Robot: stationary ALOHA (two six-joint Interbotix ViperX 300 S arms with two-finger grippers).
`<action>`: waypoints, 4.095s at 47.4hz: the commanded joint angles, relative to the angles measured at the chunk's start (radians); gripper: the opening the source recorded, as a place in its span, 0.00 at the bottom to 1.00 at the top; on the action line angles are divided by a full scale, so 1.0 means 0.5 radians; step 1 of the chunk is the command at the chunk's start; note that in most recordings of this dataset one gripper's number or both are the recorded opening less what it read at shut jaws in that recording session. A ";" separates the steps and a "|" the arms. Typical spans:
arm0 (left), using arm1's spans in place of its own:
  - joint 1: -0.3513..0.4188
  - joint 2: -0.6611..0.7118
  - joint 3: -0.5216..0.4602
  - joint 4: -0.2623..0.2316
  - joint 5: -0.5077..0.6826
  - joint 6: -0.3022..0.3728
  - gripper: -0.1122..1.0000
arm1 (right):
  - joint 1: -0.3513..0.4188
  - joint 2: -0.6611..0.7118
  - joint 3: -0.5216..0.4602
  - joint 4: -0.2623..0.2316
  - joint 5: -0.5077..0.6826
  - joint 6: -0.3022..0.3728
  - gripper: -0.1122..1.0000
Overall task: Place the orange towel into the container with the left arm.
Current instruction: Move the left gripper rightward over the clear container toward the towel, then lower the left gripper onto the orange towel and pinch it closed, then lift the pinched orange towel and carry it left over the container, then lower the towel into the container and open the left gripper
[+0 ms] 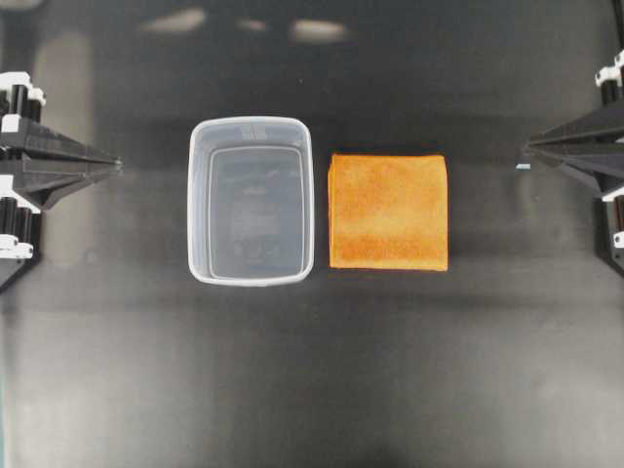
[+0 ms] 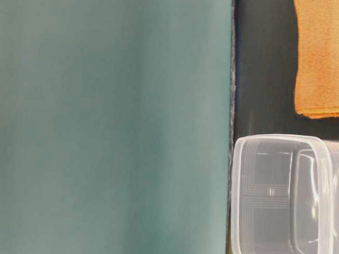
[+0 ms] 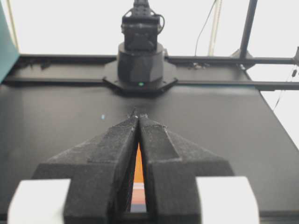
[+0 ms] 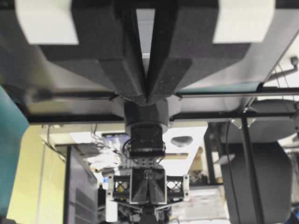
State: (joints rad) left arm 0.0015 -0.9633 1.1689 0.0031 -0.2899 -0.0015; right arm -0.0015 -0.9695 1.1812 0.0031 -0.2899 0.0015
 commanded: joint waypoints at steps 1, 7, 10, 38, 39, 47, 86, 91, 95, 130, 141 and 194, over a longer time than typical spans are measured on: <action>0.018 0.089 -0.058 0.083 0.098 -0.046 0.15 | -0.028 0.018 -0.015 0.009 -0.015 0.006 0.11; 0.028 0.215 -0.224 0.086 0.295 -0.074 0.11 | -0.046 0.006 -0.009 0.025 -0.021 0.043 0.10; 0.031 0.279 -0.313 0.083 0.380 -0.071 0.11 | -0.046 0.006 -0.009 0.028 -0.025 0.074 0.10; 0.043 1.089 -1.077 0.086 1.089 -0.043 0.11 | -0.107 0.006 0.031 0.028 0.212 0.156 0.44; 0.046 1.114 -1.098 0.086 1.108 -0.043 0.11 | -0.107 0.003 0.031 0.028 0.218 0.160 0.51; 0.080 1.307 -1.292 0.086 1.276 -0.043 0.12 | -0.114 -0.034 0.031 0.028 0.221 0.160 0.82; 0.095 2.770 -2.408 0.086 1.740 0.058 0.90 | -0.126 -0.295 0.074 0.028 0.276 0.156 0.81; 0.080 2.942 -2.525 0.086 1.829 0.064 0.90 | -0.126 -0.295 0.074 0.028 0.276 0.156 0.81; 0.071 3.034 -2.592 0.086 1.884 0.071 0.90 | -0.126 -0.298 0.074 0.028 0.276 0.156 0.81; 0.000 3.163 -2.672 0.086 1.954 0.064 0.25 | -0.126 -0.301 0.083 0.028 0.276 0.156 0.81; -0.006 2.964 -2.721 0.086 2.003 0.083 0.16 | -0.126 -0.301 0.083 0.028 0.276 0.160 0.81; 0.144 1.374 -1.387 0.086 2.065 0.071 0.16 | -0.117 -0.310 0.083 0.028 0.252 0.160 0.80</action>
State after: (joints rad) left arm 0.0736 -0.2562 0.4786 0.0430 0.7609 0.0383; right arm -0.0614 -1.1290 1.2318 0.0138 -0.1519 0.0798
